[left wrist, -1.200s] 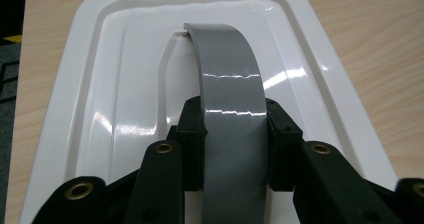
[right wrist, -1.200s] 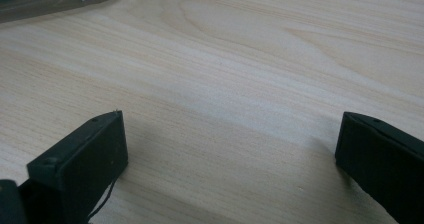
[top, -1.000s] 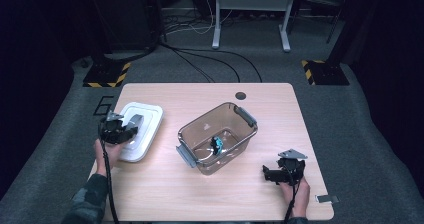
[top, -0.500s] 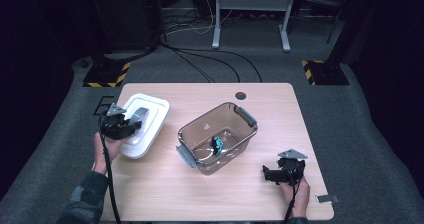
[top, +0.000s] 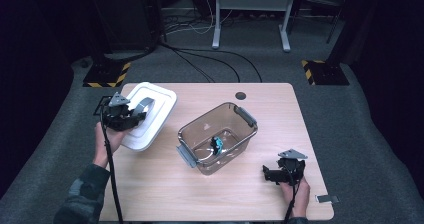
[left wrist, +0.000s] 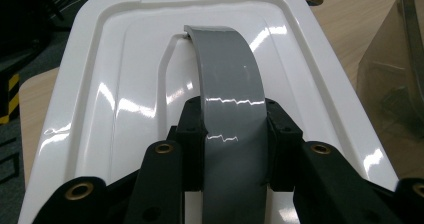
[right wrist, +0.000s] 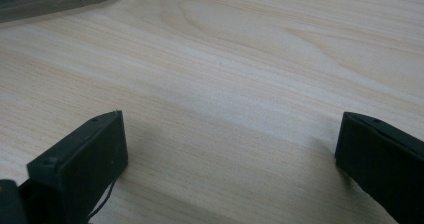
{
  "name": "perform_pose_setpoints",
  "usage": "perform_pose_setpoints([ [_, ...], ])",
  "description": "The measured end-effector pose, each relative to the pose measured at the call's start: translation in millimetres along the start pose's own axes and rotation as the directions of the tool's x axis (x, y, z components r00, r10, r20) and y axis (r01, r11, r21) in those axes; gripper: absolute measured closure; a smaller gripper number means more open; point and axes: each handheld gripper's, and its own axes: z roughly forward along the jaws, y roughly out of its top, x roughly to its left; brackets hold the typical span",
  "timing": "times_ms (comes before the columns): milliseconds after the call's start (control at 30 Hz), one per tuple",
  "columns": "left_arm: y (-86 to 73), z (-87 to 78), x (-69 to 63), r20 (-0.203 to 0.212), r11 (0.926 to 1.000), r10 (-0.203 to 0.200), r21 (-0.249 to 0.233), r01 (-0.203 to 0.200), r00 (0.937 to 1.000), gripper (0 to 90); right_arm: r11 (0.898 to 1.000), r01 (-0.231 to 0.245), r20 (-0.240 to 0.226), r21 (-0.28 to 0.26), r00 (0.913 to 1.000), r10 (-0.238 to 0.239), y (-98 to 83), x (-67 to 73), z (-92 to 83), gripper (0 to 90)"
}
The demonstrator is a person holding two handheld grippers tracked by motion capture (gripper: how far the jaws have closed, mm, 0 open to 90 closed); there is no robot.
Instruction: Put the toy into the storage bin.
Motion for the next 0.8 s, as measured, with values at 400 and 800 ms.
perform_pose_setpoints([
  [400, 31.5, -8.4, -15.5, 0.047, 0.9987, 0.046, -0.022, -0.045, 0.9978, 67.3, 1.0, 0.0, 0.0, 0.0, 1.0, 0.0, 0.0, 0.0, 0.0, 0.0],
  [800, 56.3, -9.5, -38.4, 0.094, 0.9951, 0.096, -0.035, -0.093, 0.9909, 67.3, 1.0, 0.002, -0.003, 0.001, 1.0, -0.002, 0.0, -0.1, -0.2, 0.0],
])
